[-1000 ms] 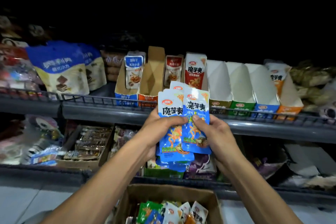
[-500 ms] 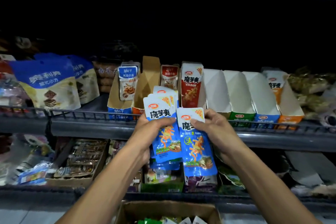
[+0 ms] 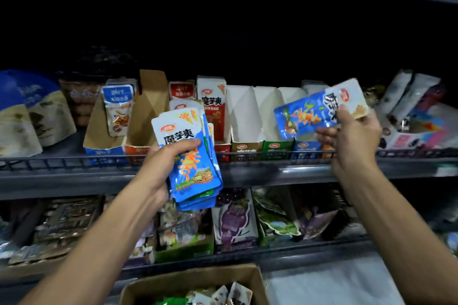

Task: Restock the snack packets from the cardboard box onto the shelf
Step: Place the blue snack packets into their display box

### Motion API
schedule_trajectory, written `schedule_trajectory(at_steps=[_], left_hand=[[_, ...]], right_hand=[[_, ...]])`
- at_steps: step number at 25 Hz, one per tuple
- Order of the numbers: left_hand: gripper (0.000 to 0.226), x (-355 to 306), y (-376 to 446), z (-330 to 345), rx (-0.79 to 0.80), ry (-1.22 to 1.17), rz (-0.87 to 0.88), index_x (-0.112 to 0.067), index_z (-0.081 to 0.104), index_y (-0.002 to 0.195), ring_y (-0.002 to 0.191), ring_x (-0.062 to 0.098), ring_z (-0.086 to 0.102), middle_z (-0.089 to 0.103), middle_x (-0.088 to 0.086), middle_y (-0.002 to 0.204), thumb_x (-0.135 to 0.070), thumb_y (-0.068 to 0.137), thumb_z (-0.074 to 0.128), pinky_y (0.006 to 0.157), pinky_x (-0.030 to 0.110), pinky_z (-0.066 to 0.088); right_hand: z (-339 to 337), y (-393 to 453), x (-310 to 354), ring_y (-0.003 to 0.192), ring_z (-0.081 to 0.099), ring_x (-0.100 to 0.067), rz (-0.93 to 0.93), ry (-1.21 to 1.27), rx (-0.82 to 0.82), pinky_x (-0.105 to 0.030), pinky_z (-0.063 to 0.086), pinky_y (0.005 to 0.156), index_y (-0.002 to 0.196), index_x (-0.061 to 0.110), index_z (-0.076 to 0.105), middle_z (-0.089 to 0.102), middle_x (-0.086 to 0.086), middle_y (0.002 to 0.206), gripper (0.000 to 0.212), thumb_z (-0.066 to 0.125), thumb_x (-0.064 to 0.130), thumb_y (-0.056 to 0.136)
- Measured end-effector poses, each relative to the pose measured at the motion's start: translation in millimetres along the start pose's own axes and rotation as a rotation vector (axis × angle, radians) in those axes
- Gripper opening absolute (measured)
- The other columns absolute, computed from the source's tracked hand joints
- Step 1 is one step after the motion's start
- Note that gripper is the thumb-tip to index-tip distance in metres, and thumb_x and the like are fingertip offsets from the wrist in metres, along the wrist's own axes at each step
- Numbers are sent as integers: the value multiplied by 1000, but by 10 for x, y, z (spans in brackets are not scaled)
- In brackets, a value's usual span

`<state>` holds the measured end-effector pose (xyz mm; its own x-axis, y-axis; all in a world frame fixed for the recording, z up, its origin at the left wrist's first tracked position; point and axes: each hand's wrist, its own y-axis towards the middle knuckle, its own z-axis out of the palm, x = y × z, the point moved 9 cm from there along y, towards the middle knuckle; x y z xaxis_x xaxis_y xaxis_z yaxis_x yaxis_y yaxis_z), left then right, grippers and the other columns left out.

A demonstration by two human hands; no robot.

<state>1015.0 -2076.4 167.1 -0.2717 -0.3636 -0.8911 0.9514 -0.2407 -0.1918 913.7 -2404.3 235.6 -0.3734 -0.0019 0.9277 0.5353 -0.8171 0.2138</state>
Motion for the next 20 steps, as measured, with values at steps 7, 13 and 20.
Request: schedule_trajectory(at_steps=[7,13,20], left_hand=[[15,-79,260,550,118,14,33,-11,68,92,61,24,72,75,9,78,-3,81,71,57,39,61],[20,-40,467,686,117,13,-6,-9,66,98,58,24,72,75,11,76,-3,79,72,51,36,59],[65,24,576,875,153,67,-11,-5,64,117,73,30,74,76,15,96,-17,56,81,65,47,61]], right_hand=[[498,673,531,68,70,-16,-306,-362,214,-25,52,48,101,21,51,64,-8,98,5,53,19,98],[510,1372,711,81,67,-36,-335,-475,91,-47,57,63,94,26,58,67,-16,96,22,56,31,72],[1012,1684,63,89,63,-28,-262,-932,366,-38,54,70,105,7,58,63,-16,102,13,57,9,92]])
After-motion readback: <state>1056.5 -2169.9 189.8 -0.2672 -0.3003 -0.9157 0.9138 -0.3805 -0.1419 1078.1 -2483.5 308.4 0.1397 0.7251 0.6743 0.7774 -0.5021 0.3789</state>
